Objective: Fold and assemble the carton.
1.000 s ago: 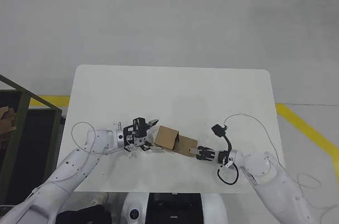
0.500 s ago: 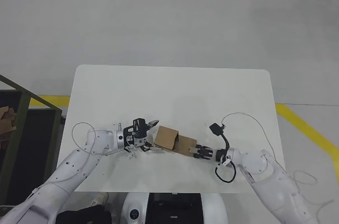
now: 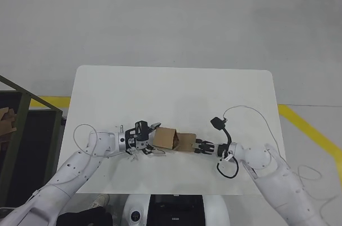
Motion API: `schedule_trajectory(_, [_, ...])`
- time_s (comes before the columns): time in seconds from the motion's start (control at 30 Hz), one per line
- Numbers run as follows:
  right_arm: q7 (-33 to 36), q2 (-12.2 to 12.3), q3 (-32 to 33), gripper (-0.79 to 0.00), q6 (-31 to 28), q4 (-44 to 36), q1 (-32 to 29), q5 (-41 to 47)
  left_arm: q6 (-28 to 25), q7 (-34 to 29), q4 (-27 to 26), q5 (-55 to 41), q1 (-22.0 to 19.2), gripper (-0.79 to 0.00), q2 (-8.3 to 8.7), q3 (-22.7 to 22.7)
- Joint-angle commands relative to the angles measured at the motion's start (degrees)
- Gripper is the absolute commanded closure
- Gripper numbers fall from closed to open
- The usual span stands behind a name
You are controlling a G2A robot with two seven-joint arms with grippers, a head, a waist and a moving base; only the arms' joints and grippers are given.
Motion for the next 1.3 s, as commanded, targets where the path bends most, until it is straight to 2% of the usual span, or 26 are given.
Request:
schedule_trajectory(0.0, [0.43, 0.00, -0.11, 0.000, 0.36, -0.44, 0.49, -0.27, -0.07, 0.12, -0.06, 0.05, 0.01, -0.376, -0.01, 0.11])
schedule_trajectory(0.6, [0.78, -1.73, -5.10, -0.003, -1.75, 2.05, 7.17, 3.67, -0.31, 0.69, 0.09, 0.32, -0.33, -0.379, -0.02, 0.56])
schedule_trajectory(0.67, [0.57, -1.95, -5.50, -0.055, -2.12, 3.36, 7.51, 4.88, -0.30, 0.76, 0.19, 0.29, -0.38, -0.379, -0.04, 0.63])
schedule_trajectory(0.73, [0.54, -2.16, -5.89, -0.246, -2.62, 4.92, 7.63, 6.39, -0.40, 0.84, 0.31, 0.38, -0.41, -0.379, -0.03, 0.70])
schedule_trajectory(0.8, [0.63, -2.35, -6.29, -0.317, -3.43, 6.09, 7.83, 7.50, -0.43, 0.86, 0.46, 0.42, -0.45, -0.379, -0.01, 0.68])
schedule_trajectory(0.9, [0.28, -2.60, -6.66, -0.480, -4.88, 7.16, 7.98, 8.98, -0.36, 0.97, 0.53, 0.42, -0.44, -0.379, 0.02, 0.61])
schedule_trajectory(1.03, [-0.15, -2.78, -6.66, -0.505, -7.43, 7.36, 7.70, 10.86, -0.43, 1.04, 0.50, 0.45, -0.43, -0.379, 0.08, 0.54])
schedule_trajectory(1.27, [0.38, -3.15, -6.50, -0.459, -12.87, 9.89, 6.79, 17.24, -0.33, 1.03, 0.41, 0.36, -0.33, -0.379, 0.14, 0.47])
